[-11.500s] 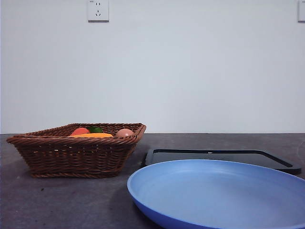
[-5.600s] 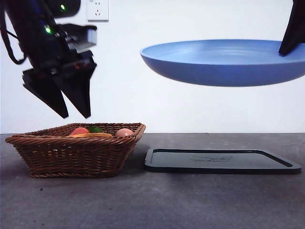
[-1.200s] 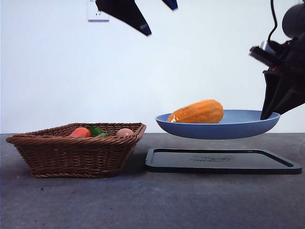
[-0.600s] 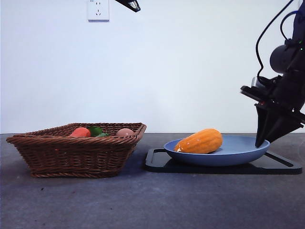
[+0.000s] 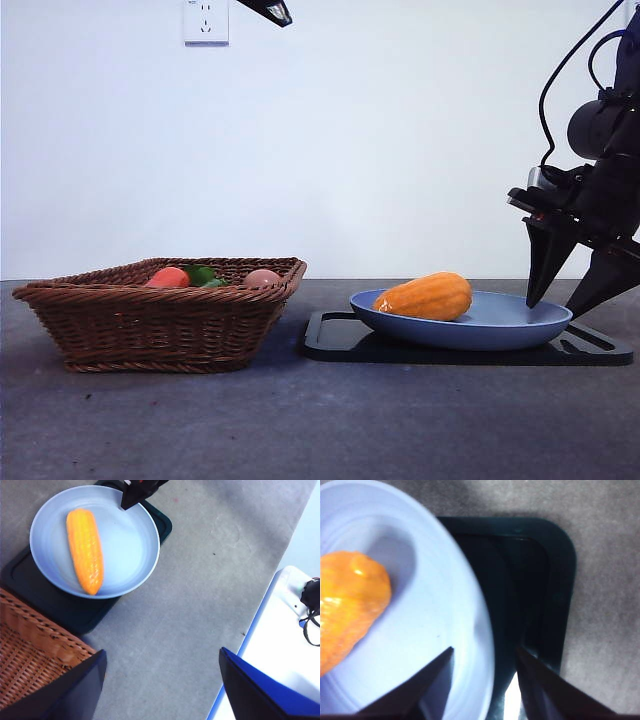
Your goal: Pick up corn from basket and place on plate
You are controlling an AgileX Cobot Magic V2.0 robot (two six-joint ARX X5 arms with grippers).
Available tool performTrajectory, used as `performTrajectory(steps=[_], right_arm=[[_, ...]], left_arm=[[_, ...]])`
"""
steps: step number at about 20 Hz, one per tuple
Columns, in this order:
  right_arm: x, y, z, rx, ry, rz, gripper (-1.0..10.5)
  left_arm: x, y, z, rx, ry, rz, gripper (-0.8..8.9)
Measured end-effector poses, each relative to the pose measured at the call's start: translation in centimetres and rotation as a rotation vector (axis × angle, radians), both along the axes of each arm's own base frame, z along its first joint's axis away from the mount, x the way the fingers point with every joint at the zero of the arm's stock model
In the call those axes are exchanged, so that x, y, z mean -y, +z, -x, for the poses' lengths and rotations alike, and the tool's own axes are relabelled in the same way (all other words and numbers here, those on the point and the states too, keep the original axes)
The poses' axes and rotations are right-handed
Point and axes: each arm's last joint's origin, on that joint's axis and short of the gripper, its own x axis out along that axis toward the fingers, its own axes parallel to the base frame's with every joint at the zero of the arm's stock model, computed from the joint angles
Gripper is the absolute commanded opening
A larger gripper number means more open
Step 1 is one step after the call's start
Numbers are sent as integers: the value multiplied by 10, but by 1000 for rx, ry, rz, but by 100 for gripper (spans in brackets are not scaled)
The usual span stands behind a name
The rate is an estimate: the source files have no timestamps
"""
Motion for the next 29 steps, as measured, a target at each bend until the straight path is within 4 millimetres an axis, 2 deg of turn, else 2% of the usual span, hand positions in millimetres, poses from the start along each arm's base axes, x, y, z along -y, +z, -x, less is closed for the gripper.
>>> performTrajectory(steps=[3, 7, 9, 12, 16, 19, 21, 22, 23, 29], right_arm=[[4, 17, 7, 22, -11, 1, 222], [5, 78, 40, 127, -3, 1, 222], [2, 106, 65, 152, 25, 5, 222], [-15, 146, 113, 212, 114, 8, 222], [-34, 183, 176, 298, 230, 22, 211], [-41, 195, 214, 338, 304, 56, 85], [-44, 200, 231, 358, 350, 45, 4], [-44, 201, 236, 359, 367, 42, 2], [-45, 201, 240, 355, 380, 42, 2], [-47, 183, 239, 292, 391, 55, 2]], left_arm=[[0, 0, 0, -5, 0, -5, 363], [-2, 0, -1, -5, 6, -5, 363], [-2, 0, -1, -6, 7, -5, 363], [-2, 0, -1, -5, 6, -5, 362], [-2, -1, 0, -15, 6, -13, 316], [-4, -3, 2, -38, 6, -34, 234], [-5, -4, 2, -48, 7, -42, 124], [-5, -4, 3, -53, 6, -47, 56], [-5, -4, 3, -55, 7, -49, -2], [-5, -4, 3, -55, 7, -49, 8]])
